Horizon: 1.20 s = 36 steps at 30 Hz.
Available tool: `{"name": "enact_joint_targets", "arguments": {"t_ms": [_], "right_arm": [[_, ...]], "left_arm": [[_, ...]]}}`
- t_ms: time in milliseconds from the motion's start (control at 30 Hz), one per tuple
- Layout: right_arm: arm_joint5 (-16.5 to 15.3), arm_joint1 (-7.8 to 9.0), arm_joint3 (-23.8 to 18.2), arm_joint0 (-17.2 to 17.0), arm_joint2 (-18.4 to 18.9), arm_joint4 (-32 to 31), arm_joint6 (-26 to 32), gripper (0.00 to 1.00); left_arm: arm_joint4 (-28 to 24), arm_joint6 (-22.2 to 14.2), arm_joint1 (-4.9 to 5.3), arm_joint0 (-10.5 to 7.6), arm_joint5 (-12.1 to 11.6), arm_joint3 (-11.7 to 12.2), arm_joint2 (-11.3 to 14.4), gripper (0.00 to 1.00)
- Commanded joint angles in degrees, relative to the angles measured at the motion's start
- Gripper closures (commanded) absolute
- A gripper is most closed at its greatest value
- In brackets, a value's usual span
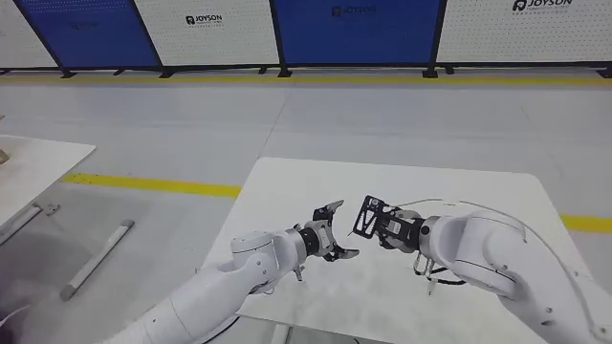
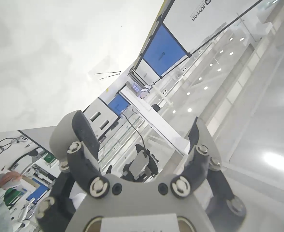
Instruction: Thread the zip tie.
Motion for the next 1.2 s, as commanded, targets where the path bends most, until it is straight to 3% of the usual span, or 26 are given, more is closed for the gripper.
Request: {"name": "enact_joint_targets", "arguments": {"t_ms": [0, 167, 200, 267, 400, 600, 667, 700, 833, 933, 1167], "right_arm": [[0.0, 0.0, 0.0, 0.0, 0.0, 0.0, 0.0, 1.0], [0.0, 0.0, 0.0, 0.0, 0.0, 0.0, 0.0, 1.0], [0.0, 0.0, 0.0, 0.0, 0.0, 0.0, 0.0, 1.0], [0.0, 0.0, 0.0, 0.0, 0.0, 0.0, 0.0, 1.0], [0.0, 0.0, 0.0, 0.0, 0.0, 0.0, 0.0, 1.0], [0.0, 0.0, 0.0, 0.0, 0.0, 0.0, 0.0, 1.0], [0.0, 0.0, 0.0, 0.0, 0.0, 0.0, 0.0, 1.0], [0.0, 0.0, 0.0, 0.0, 0.0, 0.0, 0.0, 1.0], [0.0, 0.0, 0.0, 0.0, 0.0, 0.0, 0.0, 1.0], [0.0, 0.0, 0.0, 0.0, 0.0, 0.0, 0.0, 1.0], [0.0, 0.0, 0.0, 0.0, 0.0, 0.0, 0.0, 1.0]], "left_arm": [[-0.5, -1.4, -0.17, 0.53, -0.5, 0.1, -0.2, 0.0], [-0.5, -4.5, -0.96, 2.04, 0.3, 0.7, -1.6, 0.0], [-0.5, -4.9, -1.09, 2.23, 0.3, 0.7, -1.7, 0.23], [-0.5, -5.3, -1.33, 2.47, 0.3, 0.6, -1.9, 0.54], [-0.5, -6.8, -1.68, 3.14, 0.3, 0.7, -1.8, 0.76], [-0.5, -7.1, -2.1, 3.21, 0.3, 1.1, -2.0, 0.89], [-0.5, -7.6, -2.15, 3.23, 0.3, 1.3, -1.9, 0.86], [-0.5, -7.7, -2.15, 3.22, 0.3, 1.3, -1.9, 0.91], [-0.5, -7.9, -2.15, 3.21, 0.3, 1.4, -2.0, 0.92], [-0.5, -7.9, -2.16, 3.18, 0.3, 1.4, -2.0, 1.0], [-0.5, -8.1, -2.04, 3.13, 0.3, 1.2, -1.8, 1.0]]}}
